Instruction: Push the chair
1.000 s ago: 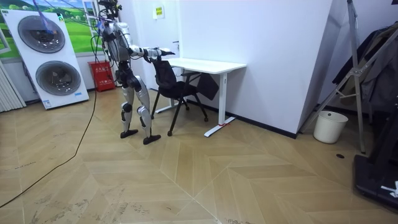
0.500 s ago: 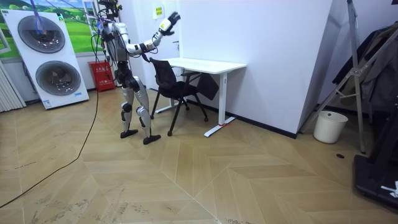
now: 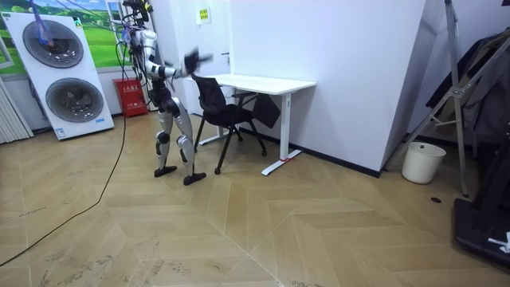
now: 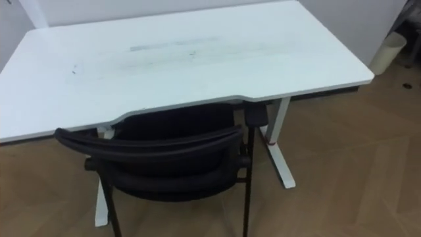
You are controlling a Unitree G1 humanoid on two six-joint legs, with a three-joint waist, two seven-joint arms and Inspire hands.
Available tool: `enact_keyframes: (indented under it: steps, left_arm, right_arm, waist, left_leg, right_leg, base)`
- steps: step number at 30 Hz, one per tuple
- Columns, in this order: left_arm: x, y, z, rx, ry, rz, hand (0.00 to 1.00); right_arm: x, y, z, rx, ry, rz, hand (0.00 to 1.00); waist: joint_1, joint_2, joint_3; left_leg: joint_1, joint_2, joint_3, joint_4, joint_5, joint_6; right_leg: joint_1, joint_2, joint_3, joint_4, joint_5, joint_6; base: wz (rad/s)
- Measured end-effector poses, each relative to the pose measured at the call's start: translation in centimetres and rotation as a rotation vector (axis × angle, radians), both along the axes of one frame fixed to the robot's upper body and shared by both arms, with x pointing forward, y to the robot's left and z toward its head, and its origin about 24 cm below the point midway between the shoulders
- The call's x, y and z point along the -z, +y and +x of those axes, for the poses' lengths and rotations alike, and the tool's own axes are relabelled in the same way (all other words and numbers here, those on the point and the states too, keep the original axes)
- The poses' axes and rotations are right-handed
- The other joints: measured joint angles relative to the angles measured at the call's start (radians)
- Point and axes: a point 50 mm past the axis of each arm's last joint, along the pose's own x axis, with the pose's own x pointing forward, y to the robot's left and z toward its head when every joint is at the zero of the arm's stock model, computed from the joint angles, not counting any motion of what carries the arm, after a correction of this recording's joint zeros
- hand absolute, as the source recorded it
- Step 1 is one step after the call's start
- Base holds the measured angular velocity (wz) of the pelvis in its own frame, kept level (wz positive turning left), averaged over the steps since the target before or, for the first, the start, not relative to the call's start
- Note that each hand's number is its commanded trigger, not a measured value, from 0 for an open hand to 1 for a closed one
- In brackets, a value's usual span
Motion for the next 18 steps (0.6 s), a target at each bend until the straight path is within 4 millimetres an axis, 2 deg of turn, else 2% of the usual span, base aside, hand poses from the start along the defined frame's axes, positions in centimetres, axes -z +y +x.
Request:
enact_keyframes:
  steps: [1, 2, 3, 4, 6, 7, 10, 12, 14, 18]
  left_arm:
    - [1.4, -0.5, -2.3, -0.035, 0.078, -0.066, 0.00]
    - [2.0, -0.8, -3.2, -0.046, 0.113, -0.097, 0.00]
    - [3.0, -1.4, -5.1, -0.060, 0.179, -0.154, 0.00]
    - [3.9, -2.3, -6.5, -0.059, 0.239, -0.216, 0.00]
    - [5.3, -4.1, -8.0, -0.020, 0.313, -0.317, 0.00]
    - [6.1, -5.4, -8.8, 0.012, 0.364, -0.393, 0.00]
    - [7.5, -7.4, -9.7, 0.074, 0.444, -0.556, 0.00]
    - [8.1, -8.2, -9.9, 0.108, 0.475, -0.633, 0.00]
    - [8.7, -9.2, -9.6, 0.142, 0.502, -0.706, 0.00]
    - [9.4, -10.4, -8.0, 0.210, 0.507, -0.784, 0.00]
  right_arm:
    - [2.4, 1.0, -2.5, 0.052, 0.051, 0.122, 0.00]
    - [3.5, 1.6, -3.4, 0.068, 0.074, 0.182, 0.00]
    - [5.3, 2.7, -5.4, 0.072, 0.139, 0.288, 0.00]
    - [6.7, 4.0, -7.0, 0.047, 0.211, 0.385, 0.00]
    - [8.4, 6.0, -8.6, -0.026, 0.305, 0.527, 0.00]
    - [9.2, 7.2, -9.2, -0.078, 0.360, 0.613, 0.00]
    - [10.8, 9.7, -9.5, -0.216, 0.470, 0.797, 0.00]
    - [11.2, 10.3, -9.0, -0.293, 0.512, 0.851, 0.00]
    - [11.6, 10.5, -7.5, -0.390, 0.573, 0.876, 0.00]
    - [12.1, 10.8, -4.9, -0.531, 0.621, 0.887, 0.00]
  waist:
    - [-0.003, -0.004, 0.0006]
    - [-0.002, -0.005, 0.0002]
    - [-0.001, -0.003, -0.0016]
    - [-0.001, -0.004, -0.0057]
    - [0.002, 0.003, -0.0057]
    - [0.000, 0.014, -0.0026]
    - [-0.001, 0.013, -0.0034]
    - [0.001, 0.015, -0.0027]
    - [0.002, 0.015, -0.0019]
    - [0.003, 0.015, -0.0011]
  left_leg:
    - [0.001, 0.002, -0.006, 0.000, -0.002, -0.003]
    - [0.001, 0.003, -0.008, 0.001, -0.002, -0.005]
    - [0.001, 0.002, -0.010, 0.001, -0.005, -0.005]
    - [0.001, 0.000, -0.013, 0.001, -0.013, 0.005]
    - [0.003, -0.010, -0.015, 0.001, -0.018, 0.014]
    - [0.002, -0.018, -0.015, 0.002, -0.021, 0.020]
    - [0.009, -0.027, -0.020, 0.003, -0.027, 0.028]
    - [0.022, -0.027, -0.022, 0.003, -0.029, 0.026]
    - [0.030, -0.026, -0.019, 0.002, -0.035, 0.029]
    - [0.030, -0.027, -0.015, 0.002, -0.046, 0.039]
  right_leg:
    - [0.007, 0.000, -0.007, -0.002, 0.003, 0.005]
    - [0.008, 0.000, -0.008, 0.000, 0.000, 0.005]
    - [0.008, -0.002, -0.011, 0.000, -0.005, 0.007]
    - [0.008, -0.008, -0.015, 0.001, -0.010, 0.010]
    - [0.007, -0.017, -0.013, 0.002, -0.014, 0.012]
    - [0.009, -0.026, -0.017, 0.003, -0.010, 0.011]
    - [0.027, -0.037, -0.029, 0.001, -0.004, 0.017]
    - [0.038, -0.037, -0.034, 0.002, -0.005, 0.018]
    - [0.043, -0.041, -0.074, 0.002, -0.006, 0.018]
    - [0.042, -0.043, -0.083, 0.000, -0.005, 0.018]
  base:
    - [0.12]
    - [0.11]
    - [0.08]
    - [0.09]
    - [0.06]
    - [0.00]
    - [0.05]
    - [0.03]
    - [0.00]
    - [-0.01]
